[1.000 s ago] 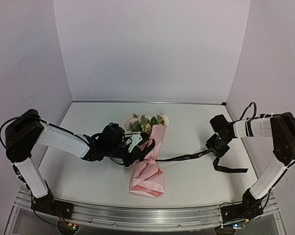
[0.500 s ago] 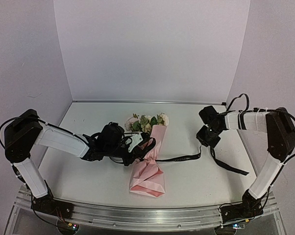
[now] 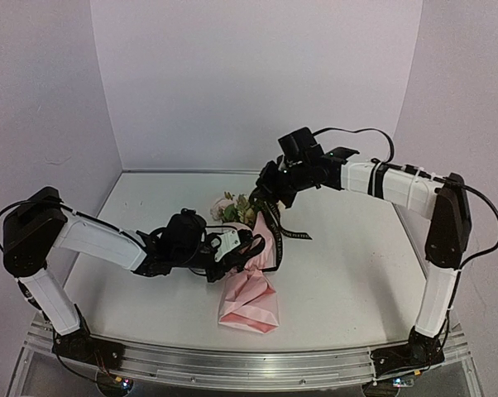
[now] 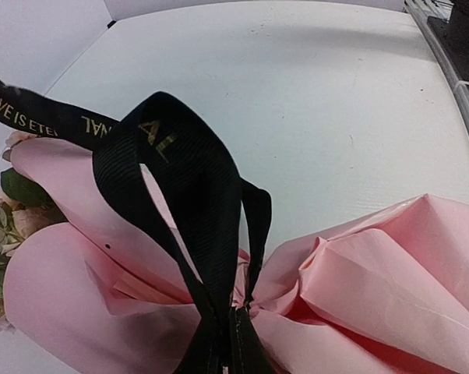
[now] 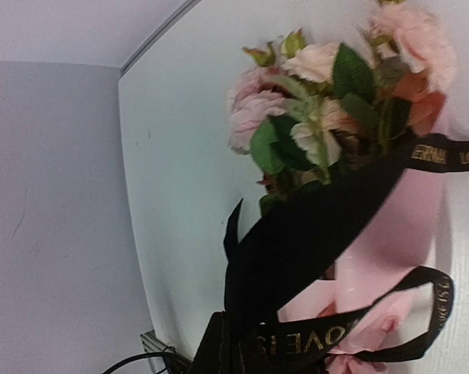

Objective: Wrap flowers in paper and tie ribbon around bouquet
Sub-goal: Cross the half-tied ribbon over the folded bouquet.

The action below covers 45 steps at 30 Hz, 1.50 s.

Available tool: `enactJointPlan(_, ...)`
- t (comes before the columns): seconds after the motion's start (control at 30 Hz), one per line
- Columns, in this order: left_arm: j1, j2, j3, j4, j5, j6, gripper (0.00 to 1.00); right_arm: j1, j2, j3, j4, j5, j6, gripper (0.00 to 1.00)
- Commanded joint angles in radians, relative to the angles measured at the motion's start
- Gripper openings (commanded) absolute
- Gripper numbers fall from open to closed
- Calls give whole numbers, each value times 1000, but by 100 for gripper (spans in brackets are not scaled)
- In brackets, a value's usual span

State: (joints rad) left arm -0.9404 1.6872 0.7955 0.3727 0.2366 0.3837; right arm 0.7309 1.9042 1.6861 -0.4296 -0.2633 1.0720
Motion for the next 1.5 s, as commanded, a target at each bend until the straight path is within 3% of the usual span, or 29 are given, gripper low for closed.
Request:
enactJointPlan(0.0,-14,-50,-23,92,-13,27,5,24,98,145,42,-239,-32,0)
enactJointPlan(0.2,-20,-64,-71,179,-43,-8,5,97,139,228,26,-327,-97,1)
enactJointPlan(0.43,-20,-27,-89,235,-81,-30,5,101,136,103,-4,-291,-113,18)
enactJointPlan(0.77,-20,4,-107,278,-79,-57,4,99,34,7,-88,-192,-214,55)
enactJointPlan(0.97,-20,15,-104,268,-73,-48,5,93,-62,-49,-150,-44,-260,76)
enactJointPlan(1.23,-20,24,-86,264,-65,-43,5,101,-151,-189,-156,-21,-306,69)
enactJointPlan(1.47,-20,31,-81,267,-64,-45,5,121,-116,-213,-149,-59,-293,60)
